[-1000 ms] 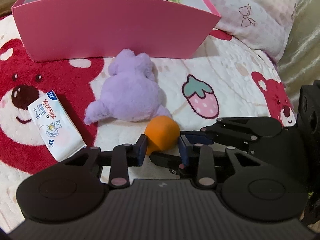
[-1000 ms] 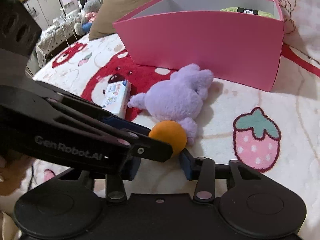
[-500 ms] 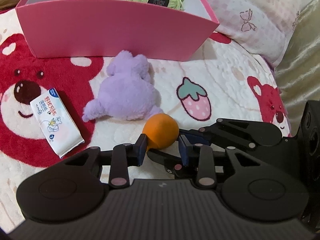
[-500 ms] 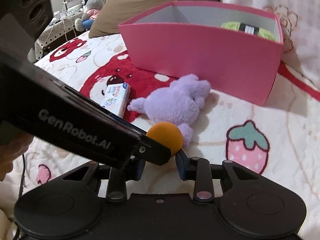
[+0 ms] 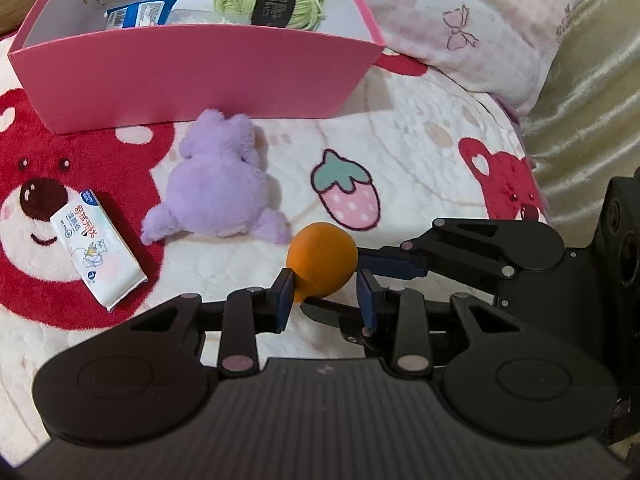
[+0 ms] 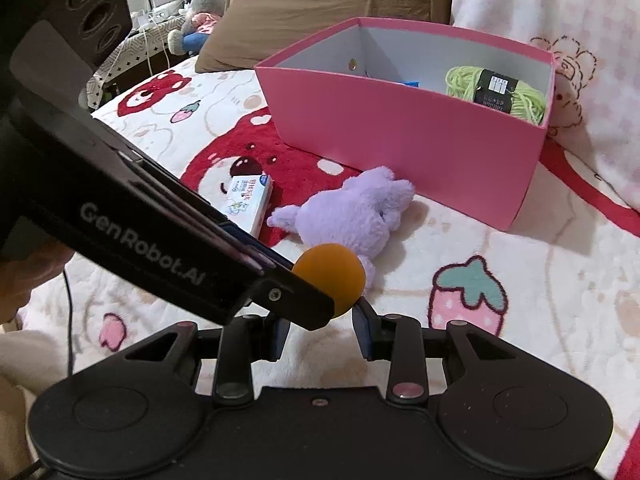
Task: Organize objects
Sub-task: 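Lift the orange sponge with the left gripper and carry it over the pink box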
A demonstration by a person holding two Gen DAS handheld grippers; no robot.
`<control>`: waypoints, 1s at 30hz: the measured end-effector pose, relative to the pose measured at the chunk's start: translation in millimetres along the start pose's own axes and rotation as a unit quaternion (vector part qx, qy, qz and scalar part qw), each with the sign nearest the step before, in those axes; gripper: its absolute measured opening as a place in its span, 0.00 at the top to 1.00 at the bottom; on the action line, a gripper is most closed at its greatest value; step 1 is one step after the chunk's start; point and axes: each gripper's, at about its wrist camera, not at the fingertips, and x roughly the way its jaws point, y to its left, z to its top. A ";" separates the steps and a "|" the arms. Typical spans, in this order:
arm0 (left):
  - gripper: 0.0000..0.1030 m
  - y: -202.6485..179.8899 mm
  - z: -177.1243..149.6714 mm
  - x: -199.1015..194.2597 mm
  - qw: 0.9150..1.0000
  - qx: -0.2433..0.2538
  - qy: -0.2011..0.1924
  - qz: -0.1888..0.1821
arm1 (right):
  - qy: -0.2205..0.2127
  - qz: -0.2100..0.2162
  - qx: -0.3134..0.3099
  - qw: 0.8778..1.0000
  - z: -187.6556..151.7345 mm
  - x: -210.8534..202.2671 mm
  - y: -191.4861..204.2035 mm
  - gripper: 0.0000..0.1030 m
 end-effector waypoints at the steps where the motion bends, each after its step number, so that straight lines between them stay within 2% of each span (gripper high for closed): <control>1: 0.69 -1.7 0.5 -1.5 1.000 0.002 0.002 0.001 | -0.001 -0.001 -0.003 1.000 -0.3 -2.0 1.1 0.61; 8: 0.69 -5.0 7.7 -15.2 1.000 0.000 0.013 -0.009 | -0.013 -0.005 -0.018 1.000 3.6 -15.7 7.3 0.60; 13: 0.69 -7.3 15.7 -25.6 1.000 -0.004 0.013 -0.016 | -0.026 0.000 0.001 1.000 10.8 -25.9 4.5 0.59; 18: 0.69 -9.3 21.0 -36.2 1.000 -0.005 0.004 -0.021 | -0.036 0.009 0.042 0.998 16.1 -33.2 -1.7 0.58; 30: 0.69 -21.2 36.3 -84.4 0.999 0.004 -0.038 -0.008 | -0.086 -0.007 0.041 0.995 40.8 -62.8 12.2 0.58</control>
